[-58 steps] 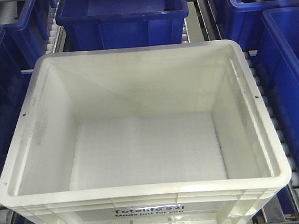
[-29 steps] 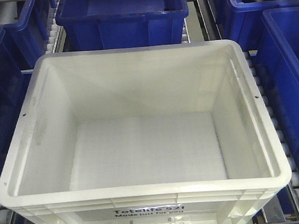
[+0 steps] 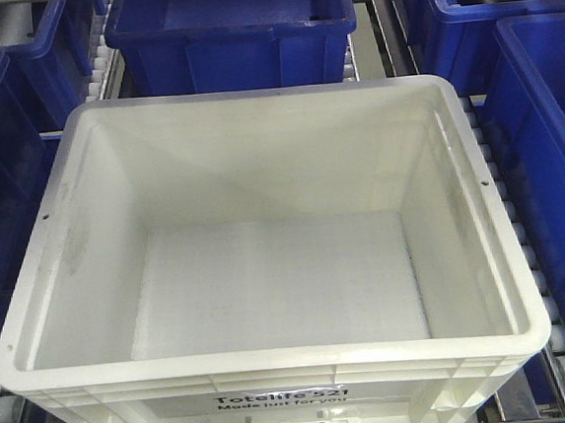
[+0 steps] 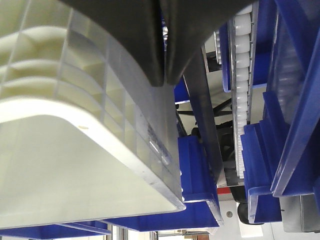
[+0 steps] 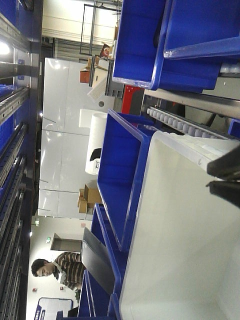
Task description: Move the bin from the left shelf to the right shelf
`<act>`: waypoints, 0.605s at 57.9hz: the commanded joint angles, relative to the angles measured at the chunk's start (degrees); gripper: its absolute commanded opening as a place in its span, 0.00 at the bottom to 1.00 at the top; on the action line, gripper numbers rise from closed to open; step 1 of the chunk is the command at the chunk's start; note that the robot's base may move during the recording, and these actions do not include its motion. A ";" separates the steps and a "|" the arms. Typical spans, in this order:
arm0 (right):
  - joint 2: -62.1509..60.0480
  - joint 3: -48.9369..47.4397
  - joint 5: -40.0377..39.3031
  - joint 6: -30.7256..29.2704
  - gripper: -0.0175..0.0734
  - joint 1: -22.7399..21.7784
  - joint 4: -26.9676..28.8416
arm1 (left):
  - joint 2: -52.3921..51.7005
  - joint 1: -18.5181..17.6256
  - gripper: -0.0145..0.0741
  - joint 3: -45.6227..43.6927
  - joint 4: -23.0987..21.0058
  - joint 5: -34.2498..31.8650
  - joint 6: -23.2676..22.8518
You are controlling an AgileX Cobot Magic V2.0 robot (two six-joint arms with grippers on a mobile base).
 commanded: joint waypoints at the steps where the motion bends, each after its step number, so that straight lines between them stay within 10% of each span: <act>1: 1.22 -1.38 -4.01 -0.85 0.18 -0.02 0.49 | -0.88 -0.29 0.16 1.10 -0.10 -3.99 0.01; 35: 1.22 -1.38 -4.01 -0.85 0.18 -0.02 0.49 | -0.88 -0.29 0.16 1.10 -0.10 -3.99 0.01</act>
